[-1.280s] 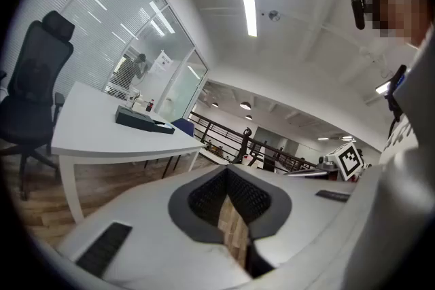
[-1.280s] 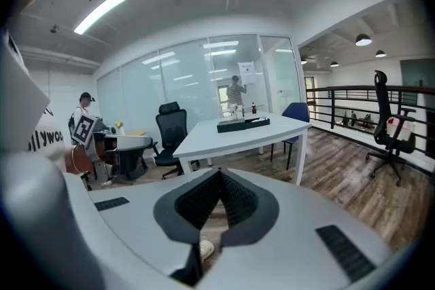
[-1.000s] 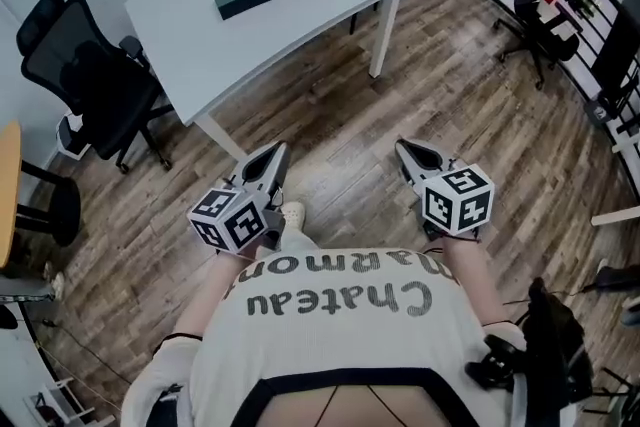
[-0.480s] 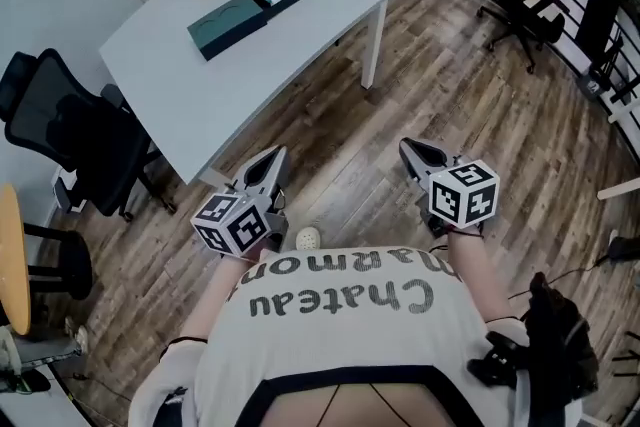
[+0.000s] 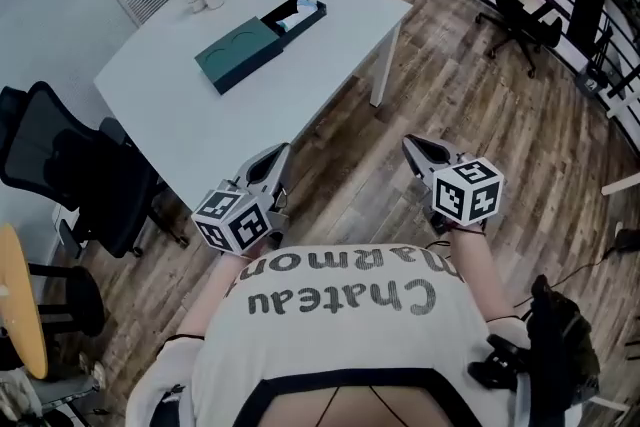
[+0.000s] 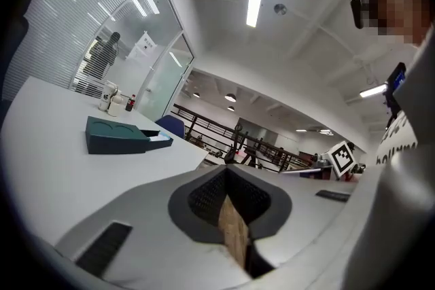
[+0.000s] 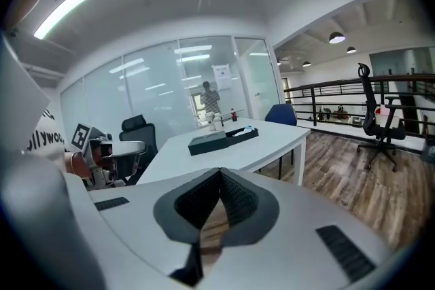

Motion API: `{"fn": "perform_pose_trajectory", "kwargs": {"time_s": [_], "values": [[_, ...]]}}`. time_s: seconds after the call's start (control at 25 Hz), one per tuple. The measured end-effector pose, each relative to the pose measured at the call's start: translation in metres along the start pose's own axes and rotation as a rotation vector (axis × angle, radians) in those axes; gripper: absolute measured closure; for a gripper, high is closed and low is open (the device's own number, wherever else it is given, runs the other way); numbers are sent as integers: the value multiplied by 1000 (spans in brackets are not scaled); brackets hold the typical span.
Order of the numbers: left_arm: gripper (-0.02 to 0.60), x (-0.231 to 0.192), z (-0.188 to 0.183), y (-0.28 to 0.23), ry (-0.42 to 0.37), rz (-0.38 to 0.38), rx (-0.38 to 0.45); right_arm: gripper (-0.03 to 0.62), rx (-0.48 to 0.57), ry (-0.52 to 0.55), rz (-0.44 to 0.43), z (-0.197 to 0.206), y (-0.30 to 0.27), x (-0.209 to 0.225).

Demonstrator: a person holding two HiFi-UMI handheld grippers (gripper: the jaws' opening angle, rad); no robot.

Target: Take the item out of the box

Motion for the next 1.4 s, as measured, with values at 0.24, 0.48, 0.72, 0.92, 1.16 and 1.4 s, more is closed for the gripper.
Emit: {"fn": "perform_pose_trajectory", "kwargs": {"time_s": [0.24,0.48,0.72,0.92,1.16,1.4], "values": [[595,-46,-15,-7,38,4,-15,594,-73,18,16,-12,-42,-12],[595,-71,-10,-17,65,-43,-8,594,-83,24,-25,-19,-84,2],[595,-114,-25,-41,69,-161,44,594,-86,62,-92,-52,-154,35],[595,-144,-36,-84,91,-233,77,594,-99,106,-181,-89,-220,62],[595,-177,-59,-139,103,-302,127,594,-124,159,-291,-134,-294,86],[595,-201,-63,-186,115,-374,142,594,-170,237,-438,-155,-356,89]]}}
Point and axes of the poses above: the fingertips, and each gripper's own axes: y backward along the fingers, x to its right, z out of its underside, the point moved 6 cm from there along y, backward along the fingers, and after that the axes turned 11 degrees about z, right-handed, at the moved point
